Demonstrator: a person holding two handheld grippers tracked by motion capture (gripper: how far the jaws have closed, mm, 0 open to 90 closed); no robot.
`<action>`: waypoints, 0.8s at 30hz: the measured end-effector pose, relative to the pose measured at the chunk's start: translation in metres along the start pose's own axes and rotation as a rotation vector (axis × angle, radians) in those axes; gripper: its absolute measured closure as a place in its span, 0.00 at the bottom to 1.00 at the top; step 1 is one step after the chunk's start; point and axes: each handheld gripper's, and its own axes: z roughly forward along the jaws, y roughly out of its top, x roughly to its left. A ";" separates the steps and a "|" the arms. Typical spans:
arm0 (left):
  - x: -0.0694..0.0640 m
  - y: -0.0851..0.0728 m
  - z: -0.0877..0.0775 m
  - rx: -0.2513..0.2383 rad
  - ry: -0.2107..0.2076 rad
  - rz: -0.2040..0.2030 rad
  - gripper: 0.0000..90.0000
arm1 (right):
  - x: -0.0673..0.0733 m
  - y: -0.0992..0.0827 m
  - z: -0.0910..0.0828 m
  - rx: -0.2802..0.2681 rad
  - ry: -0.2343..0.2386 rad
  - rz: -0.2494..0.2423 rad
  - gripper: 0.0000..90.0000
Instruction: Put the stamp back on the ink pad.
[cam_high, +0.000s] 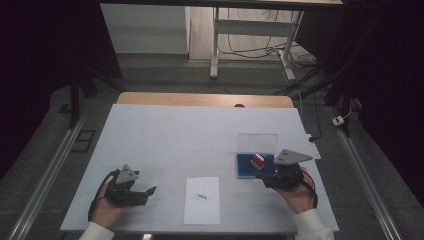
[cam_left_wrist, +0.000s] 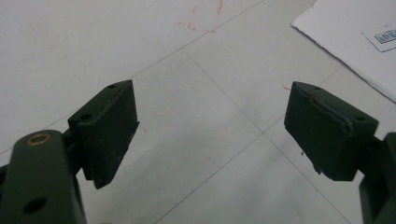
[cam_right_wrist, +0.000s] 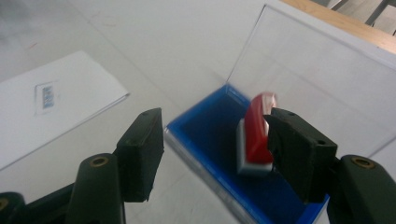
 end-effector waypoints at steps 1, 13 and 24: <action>0.000 0.000 0.000 0.000 -0.001 0.000 0.19 | 0.001 -0.004 -0.002 -0.002 0.003 0.000 0.40; -0.001 -0.001 0.000 0.001 -0.001 0.001 0.19 | 0.001 -0.056 -0.014 0.013 0.049 0.055 0.40; -0.001 -0.001 0.000 0.004 -0.002 0.004 0.19 | -0.003 -0.062 -0.010 0.006 0.041 0.054 0.40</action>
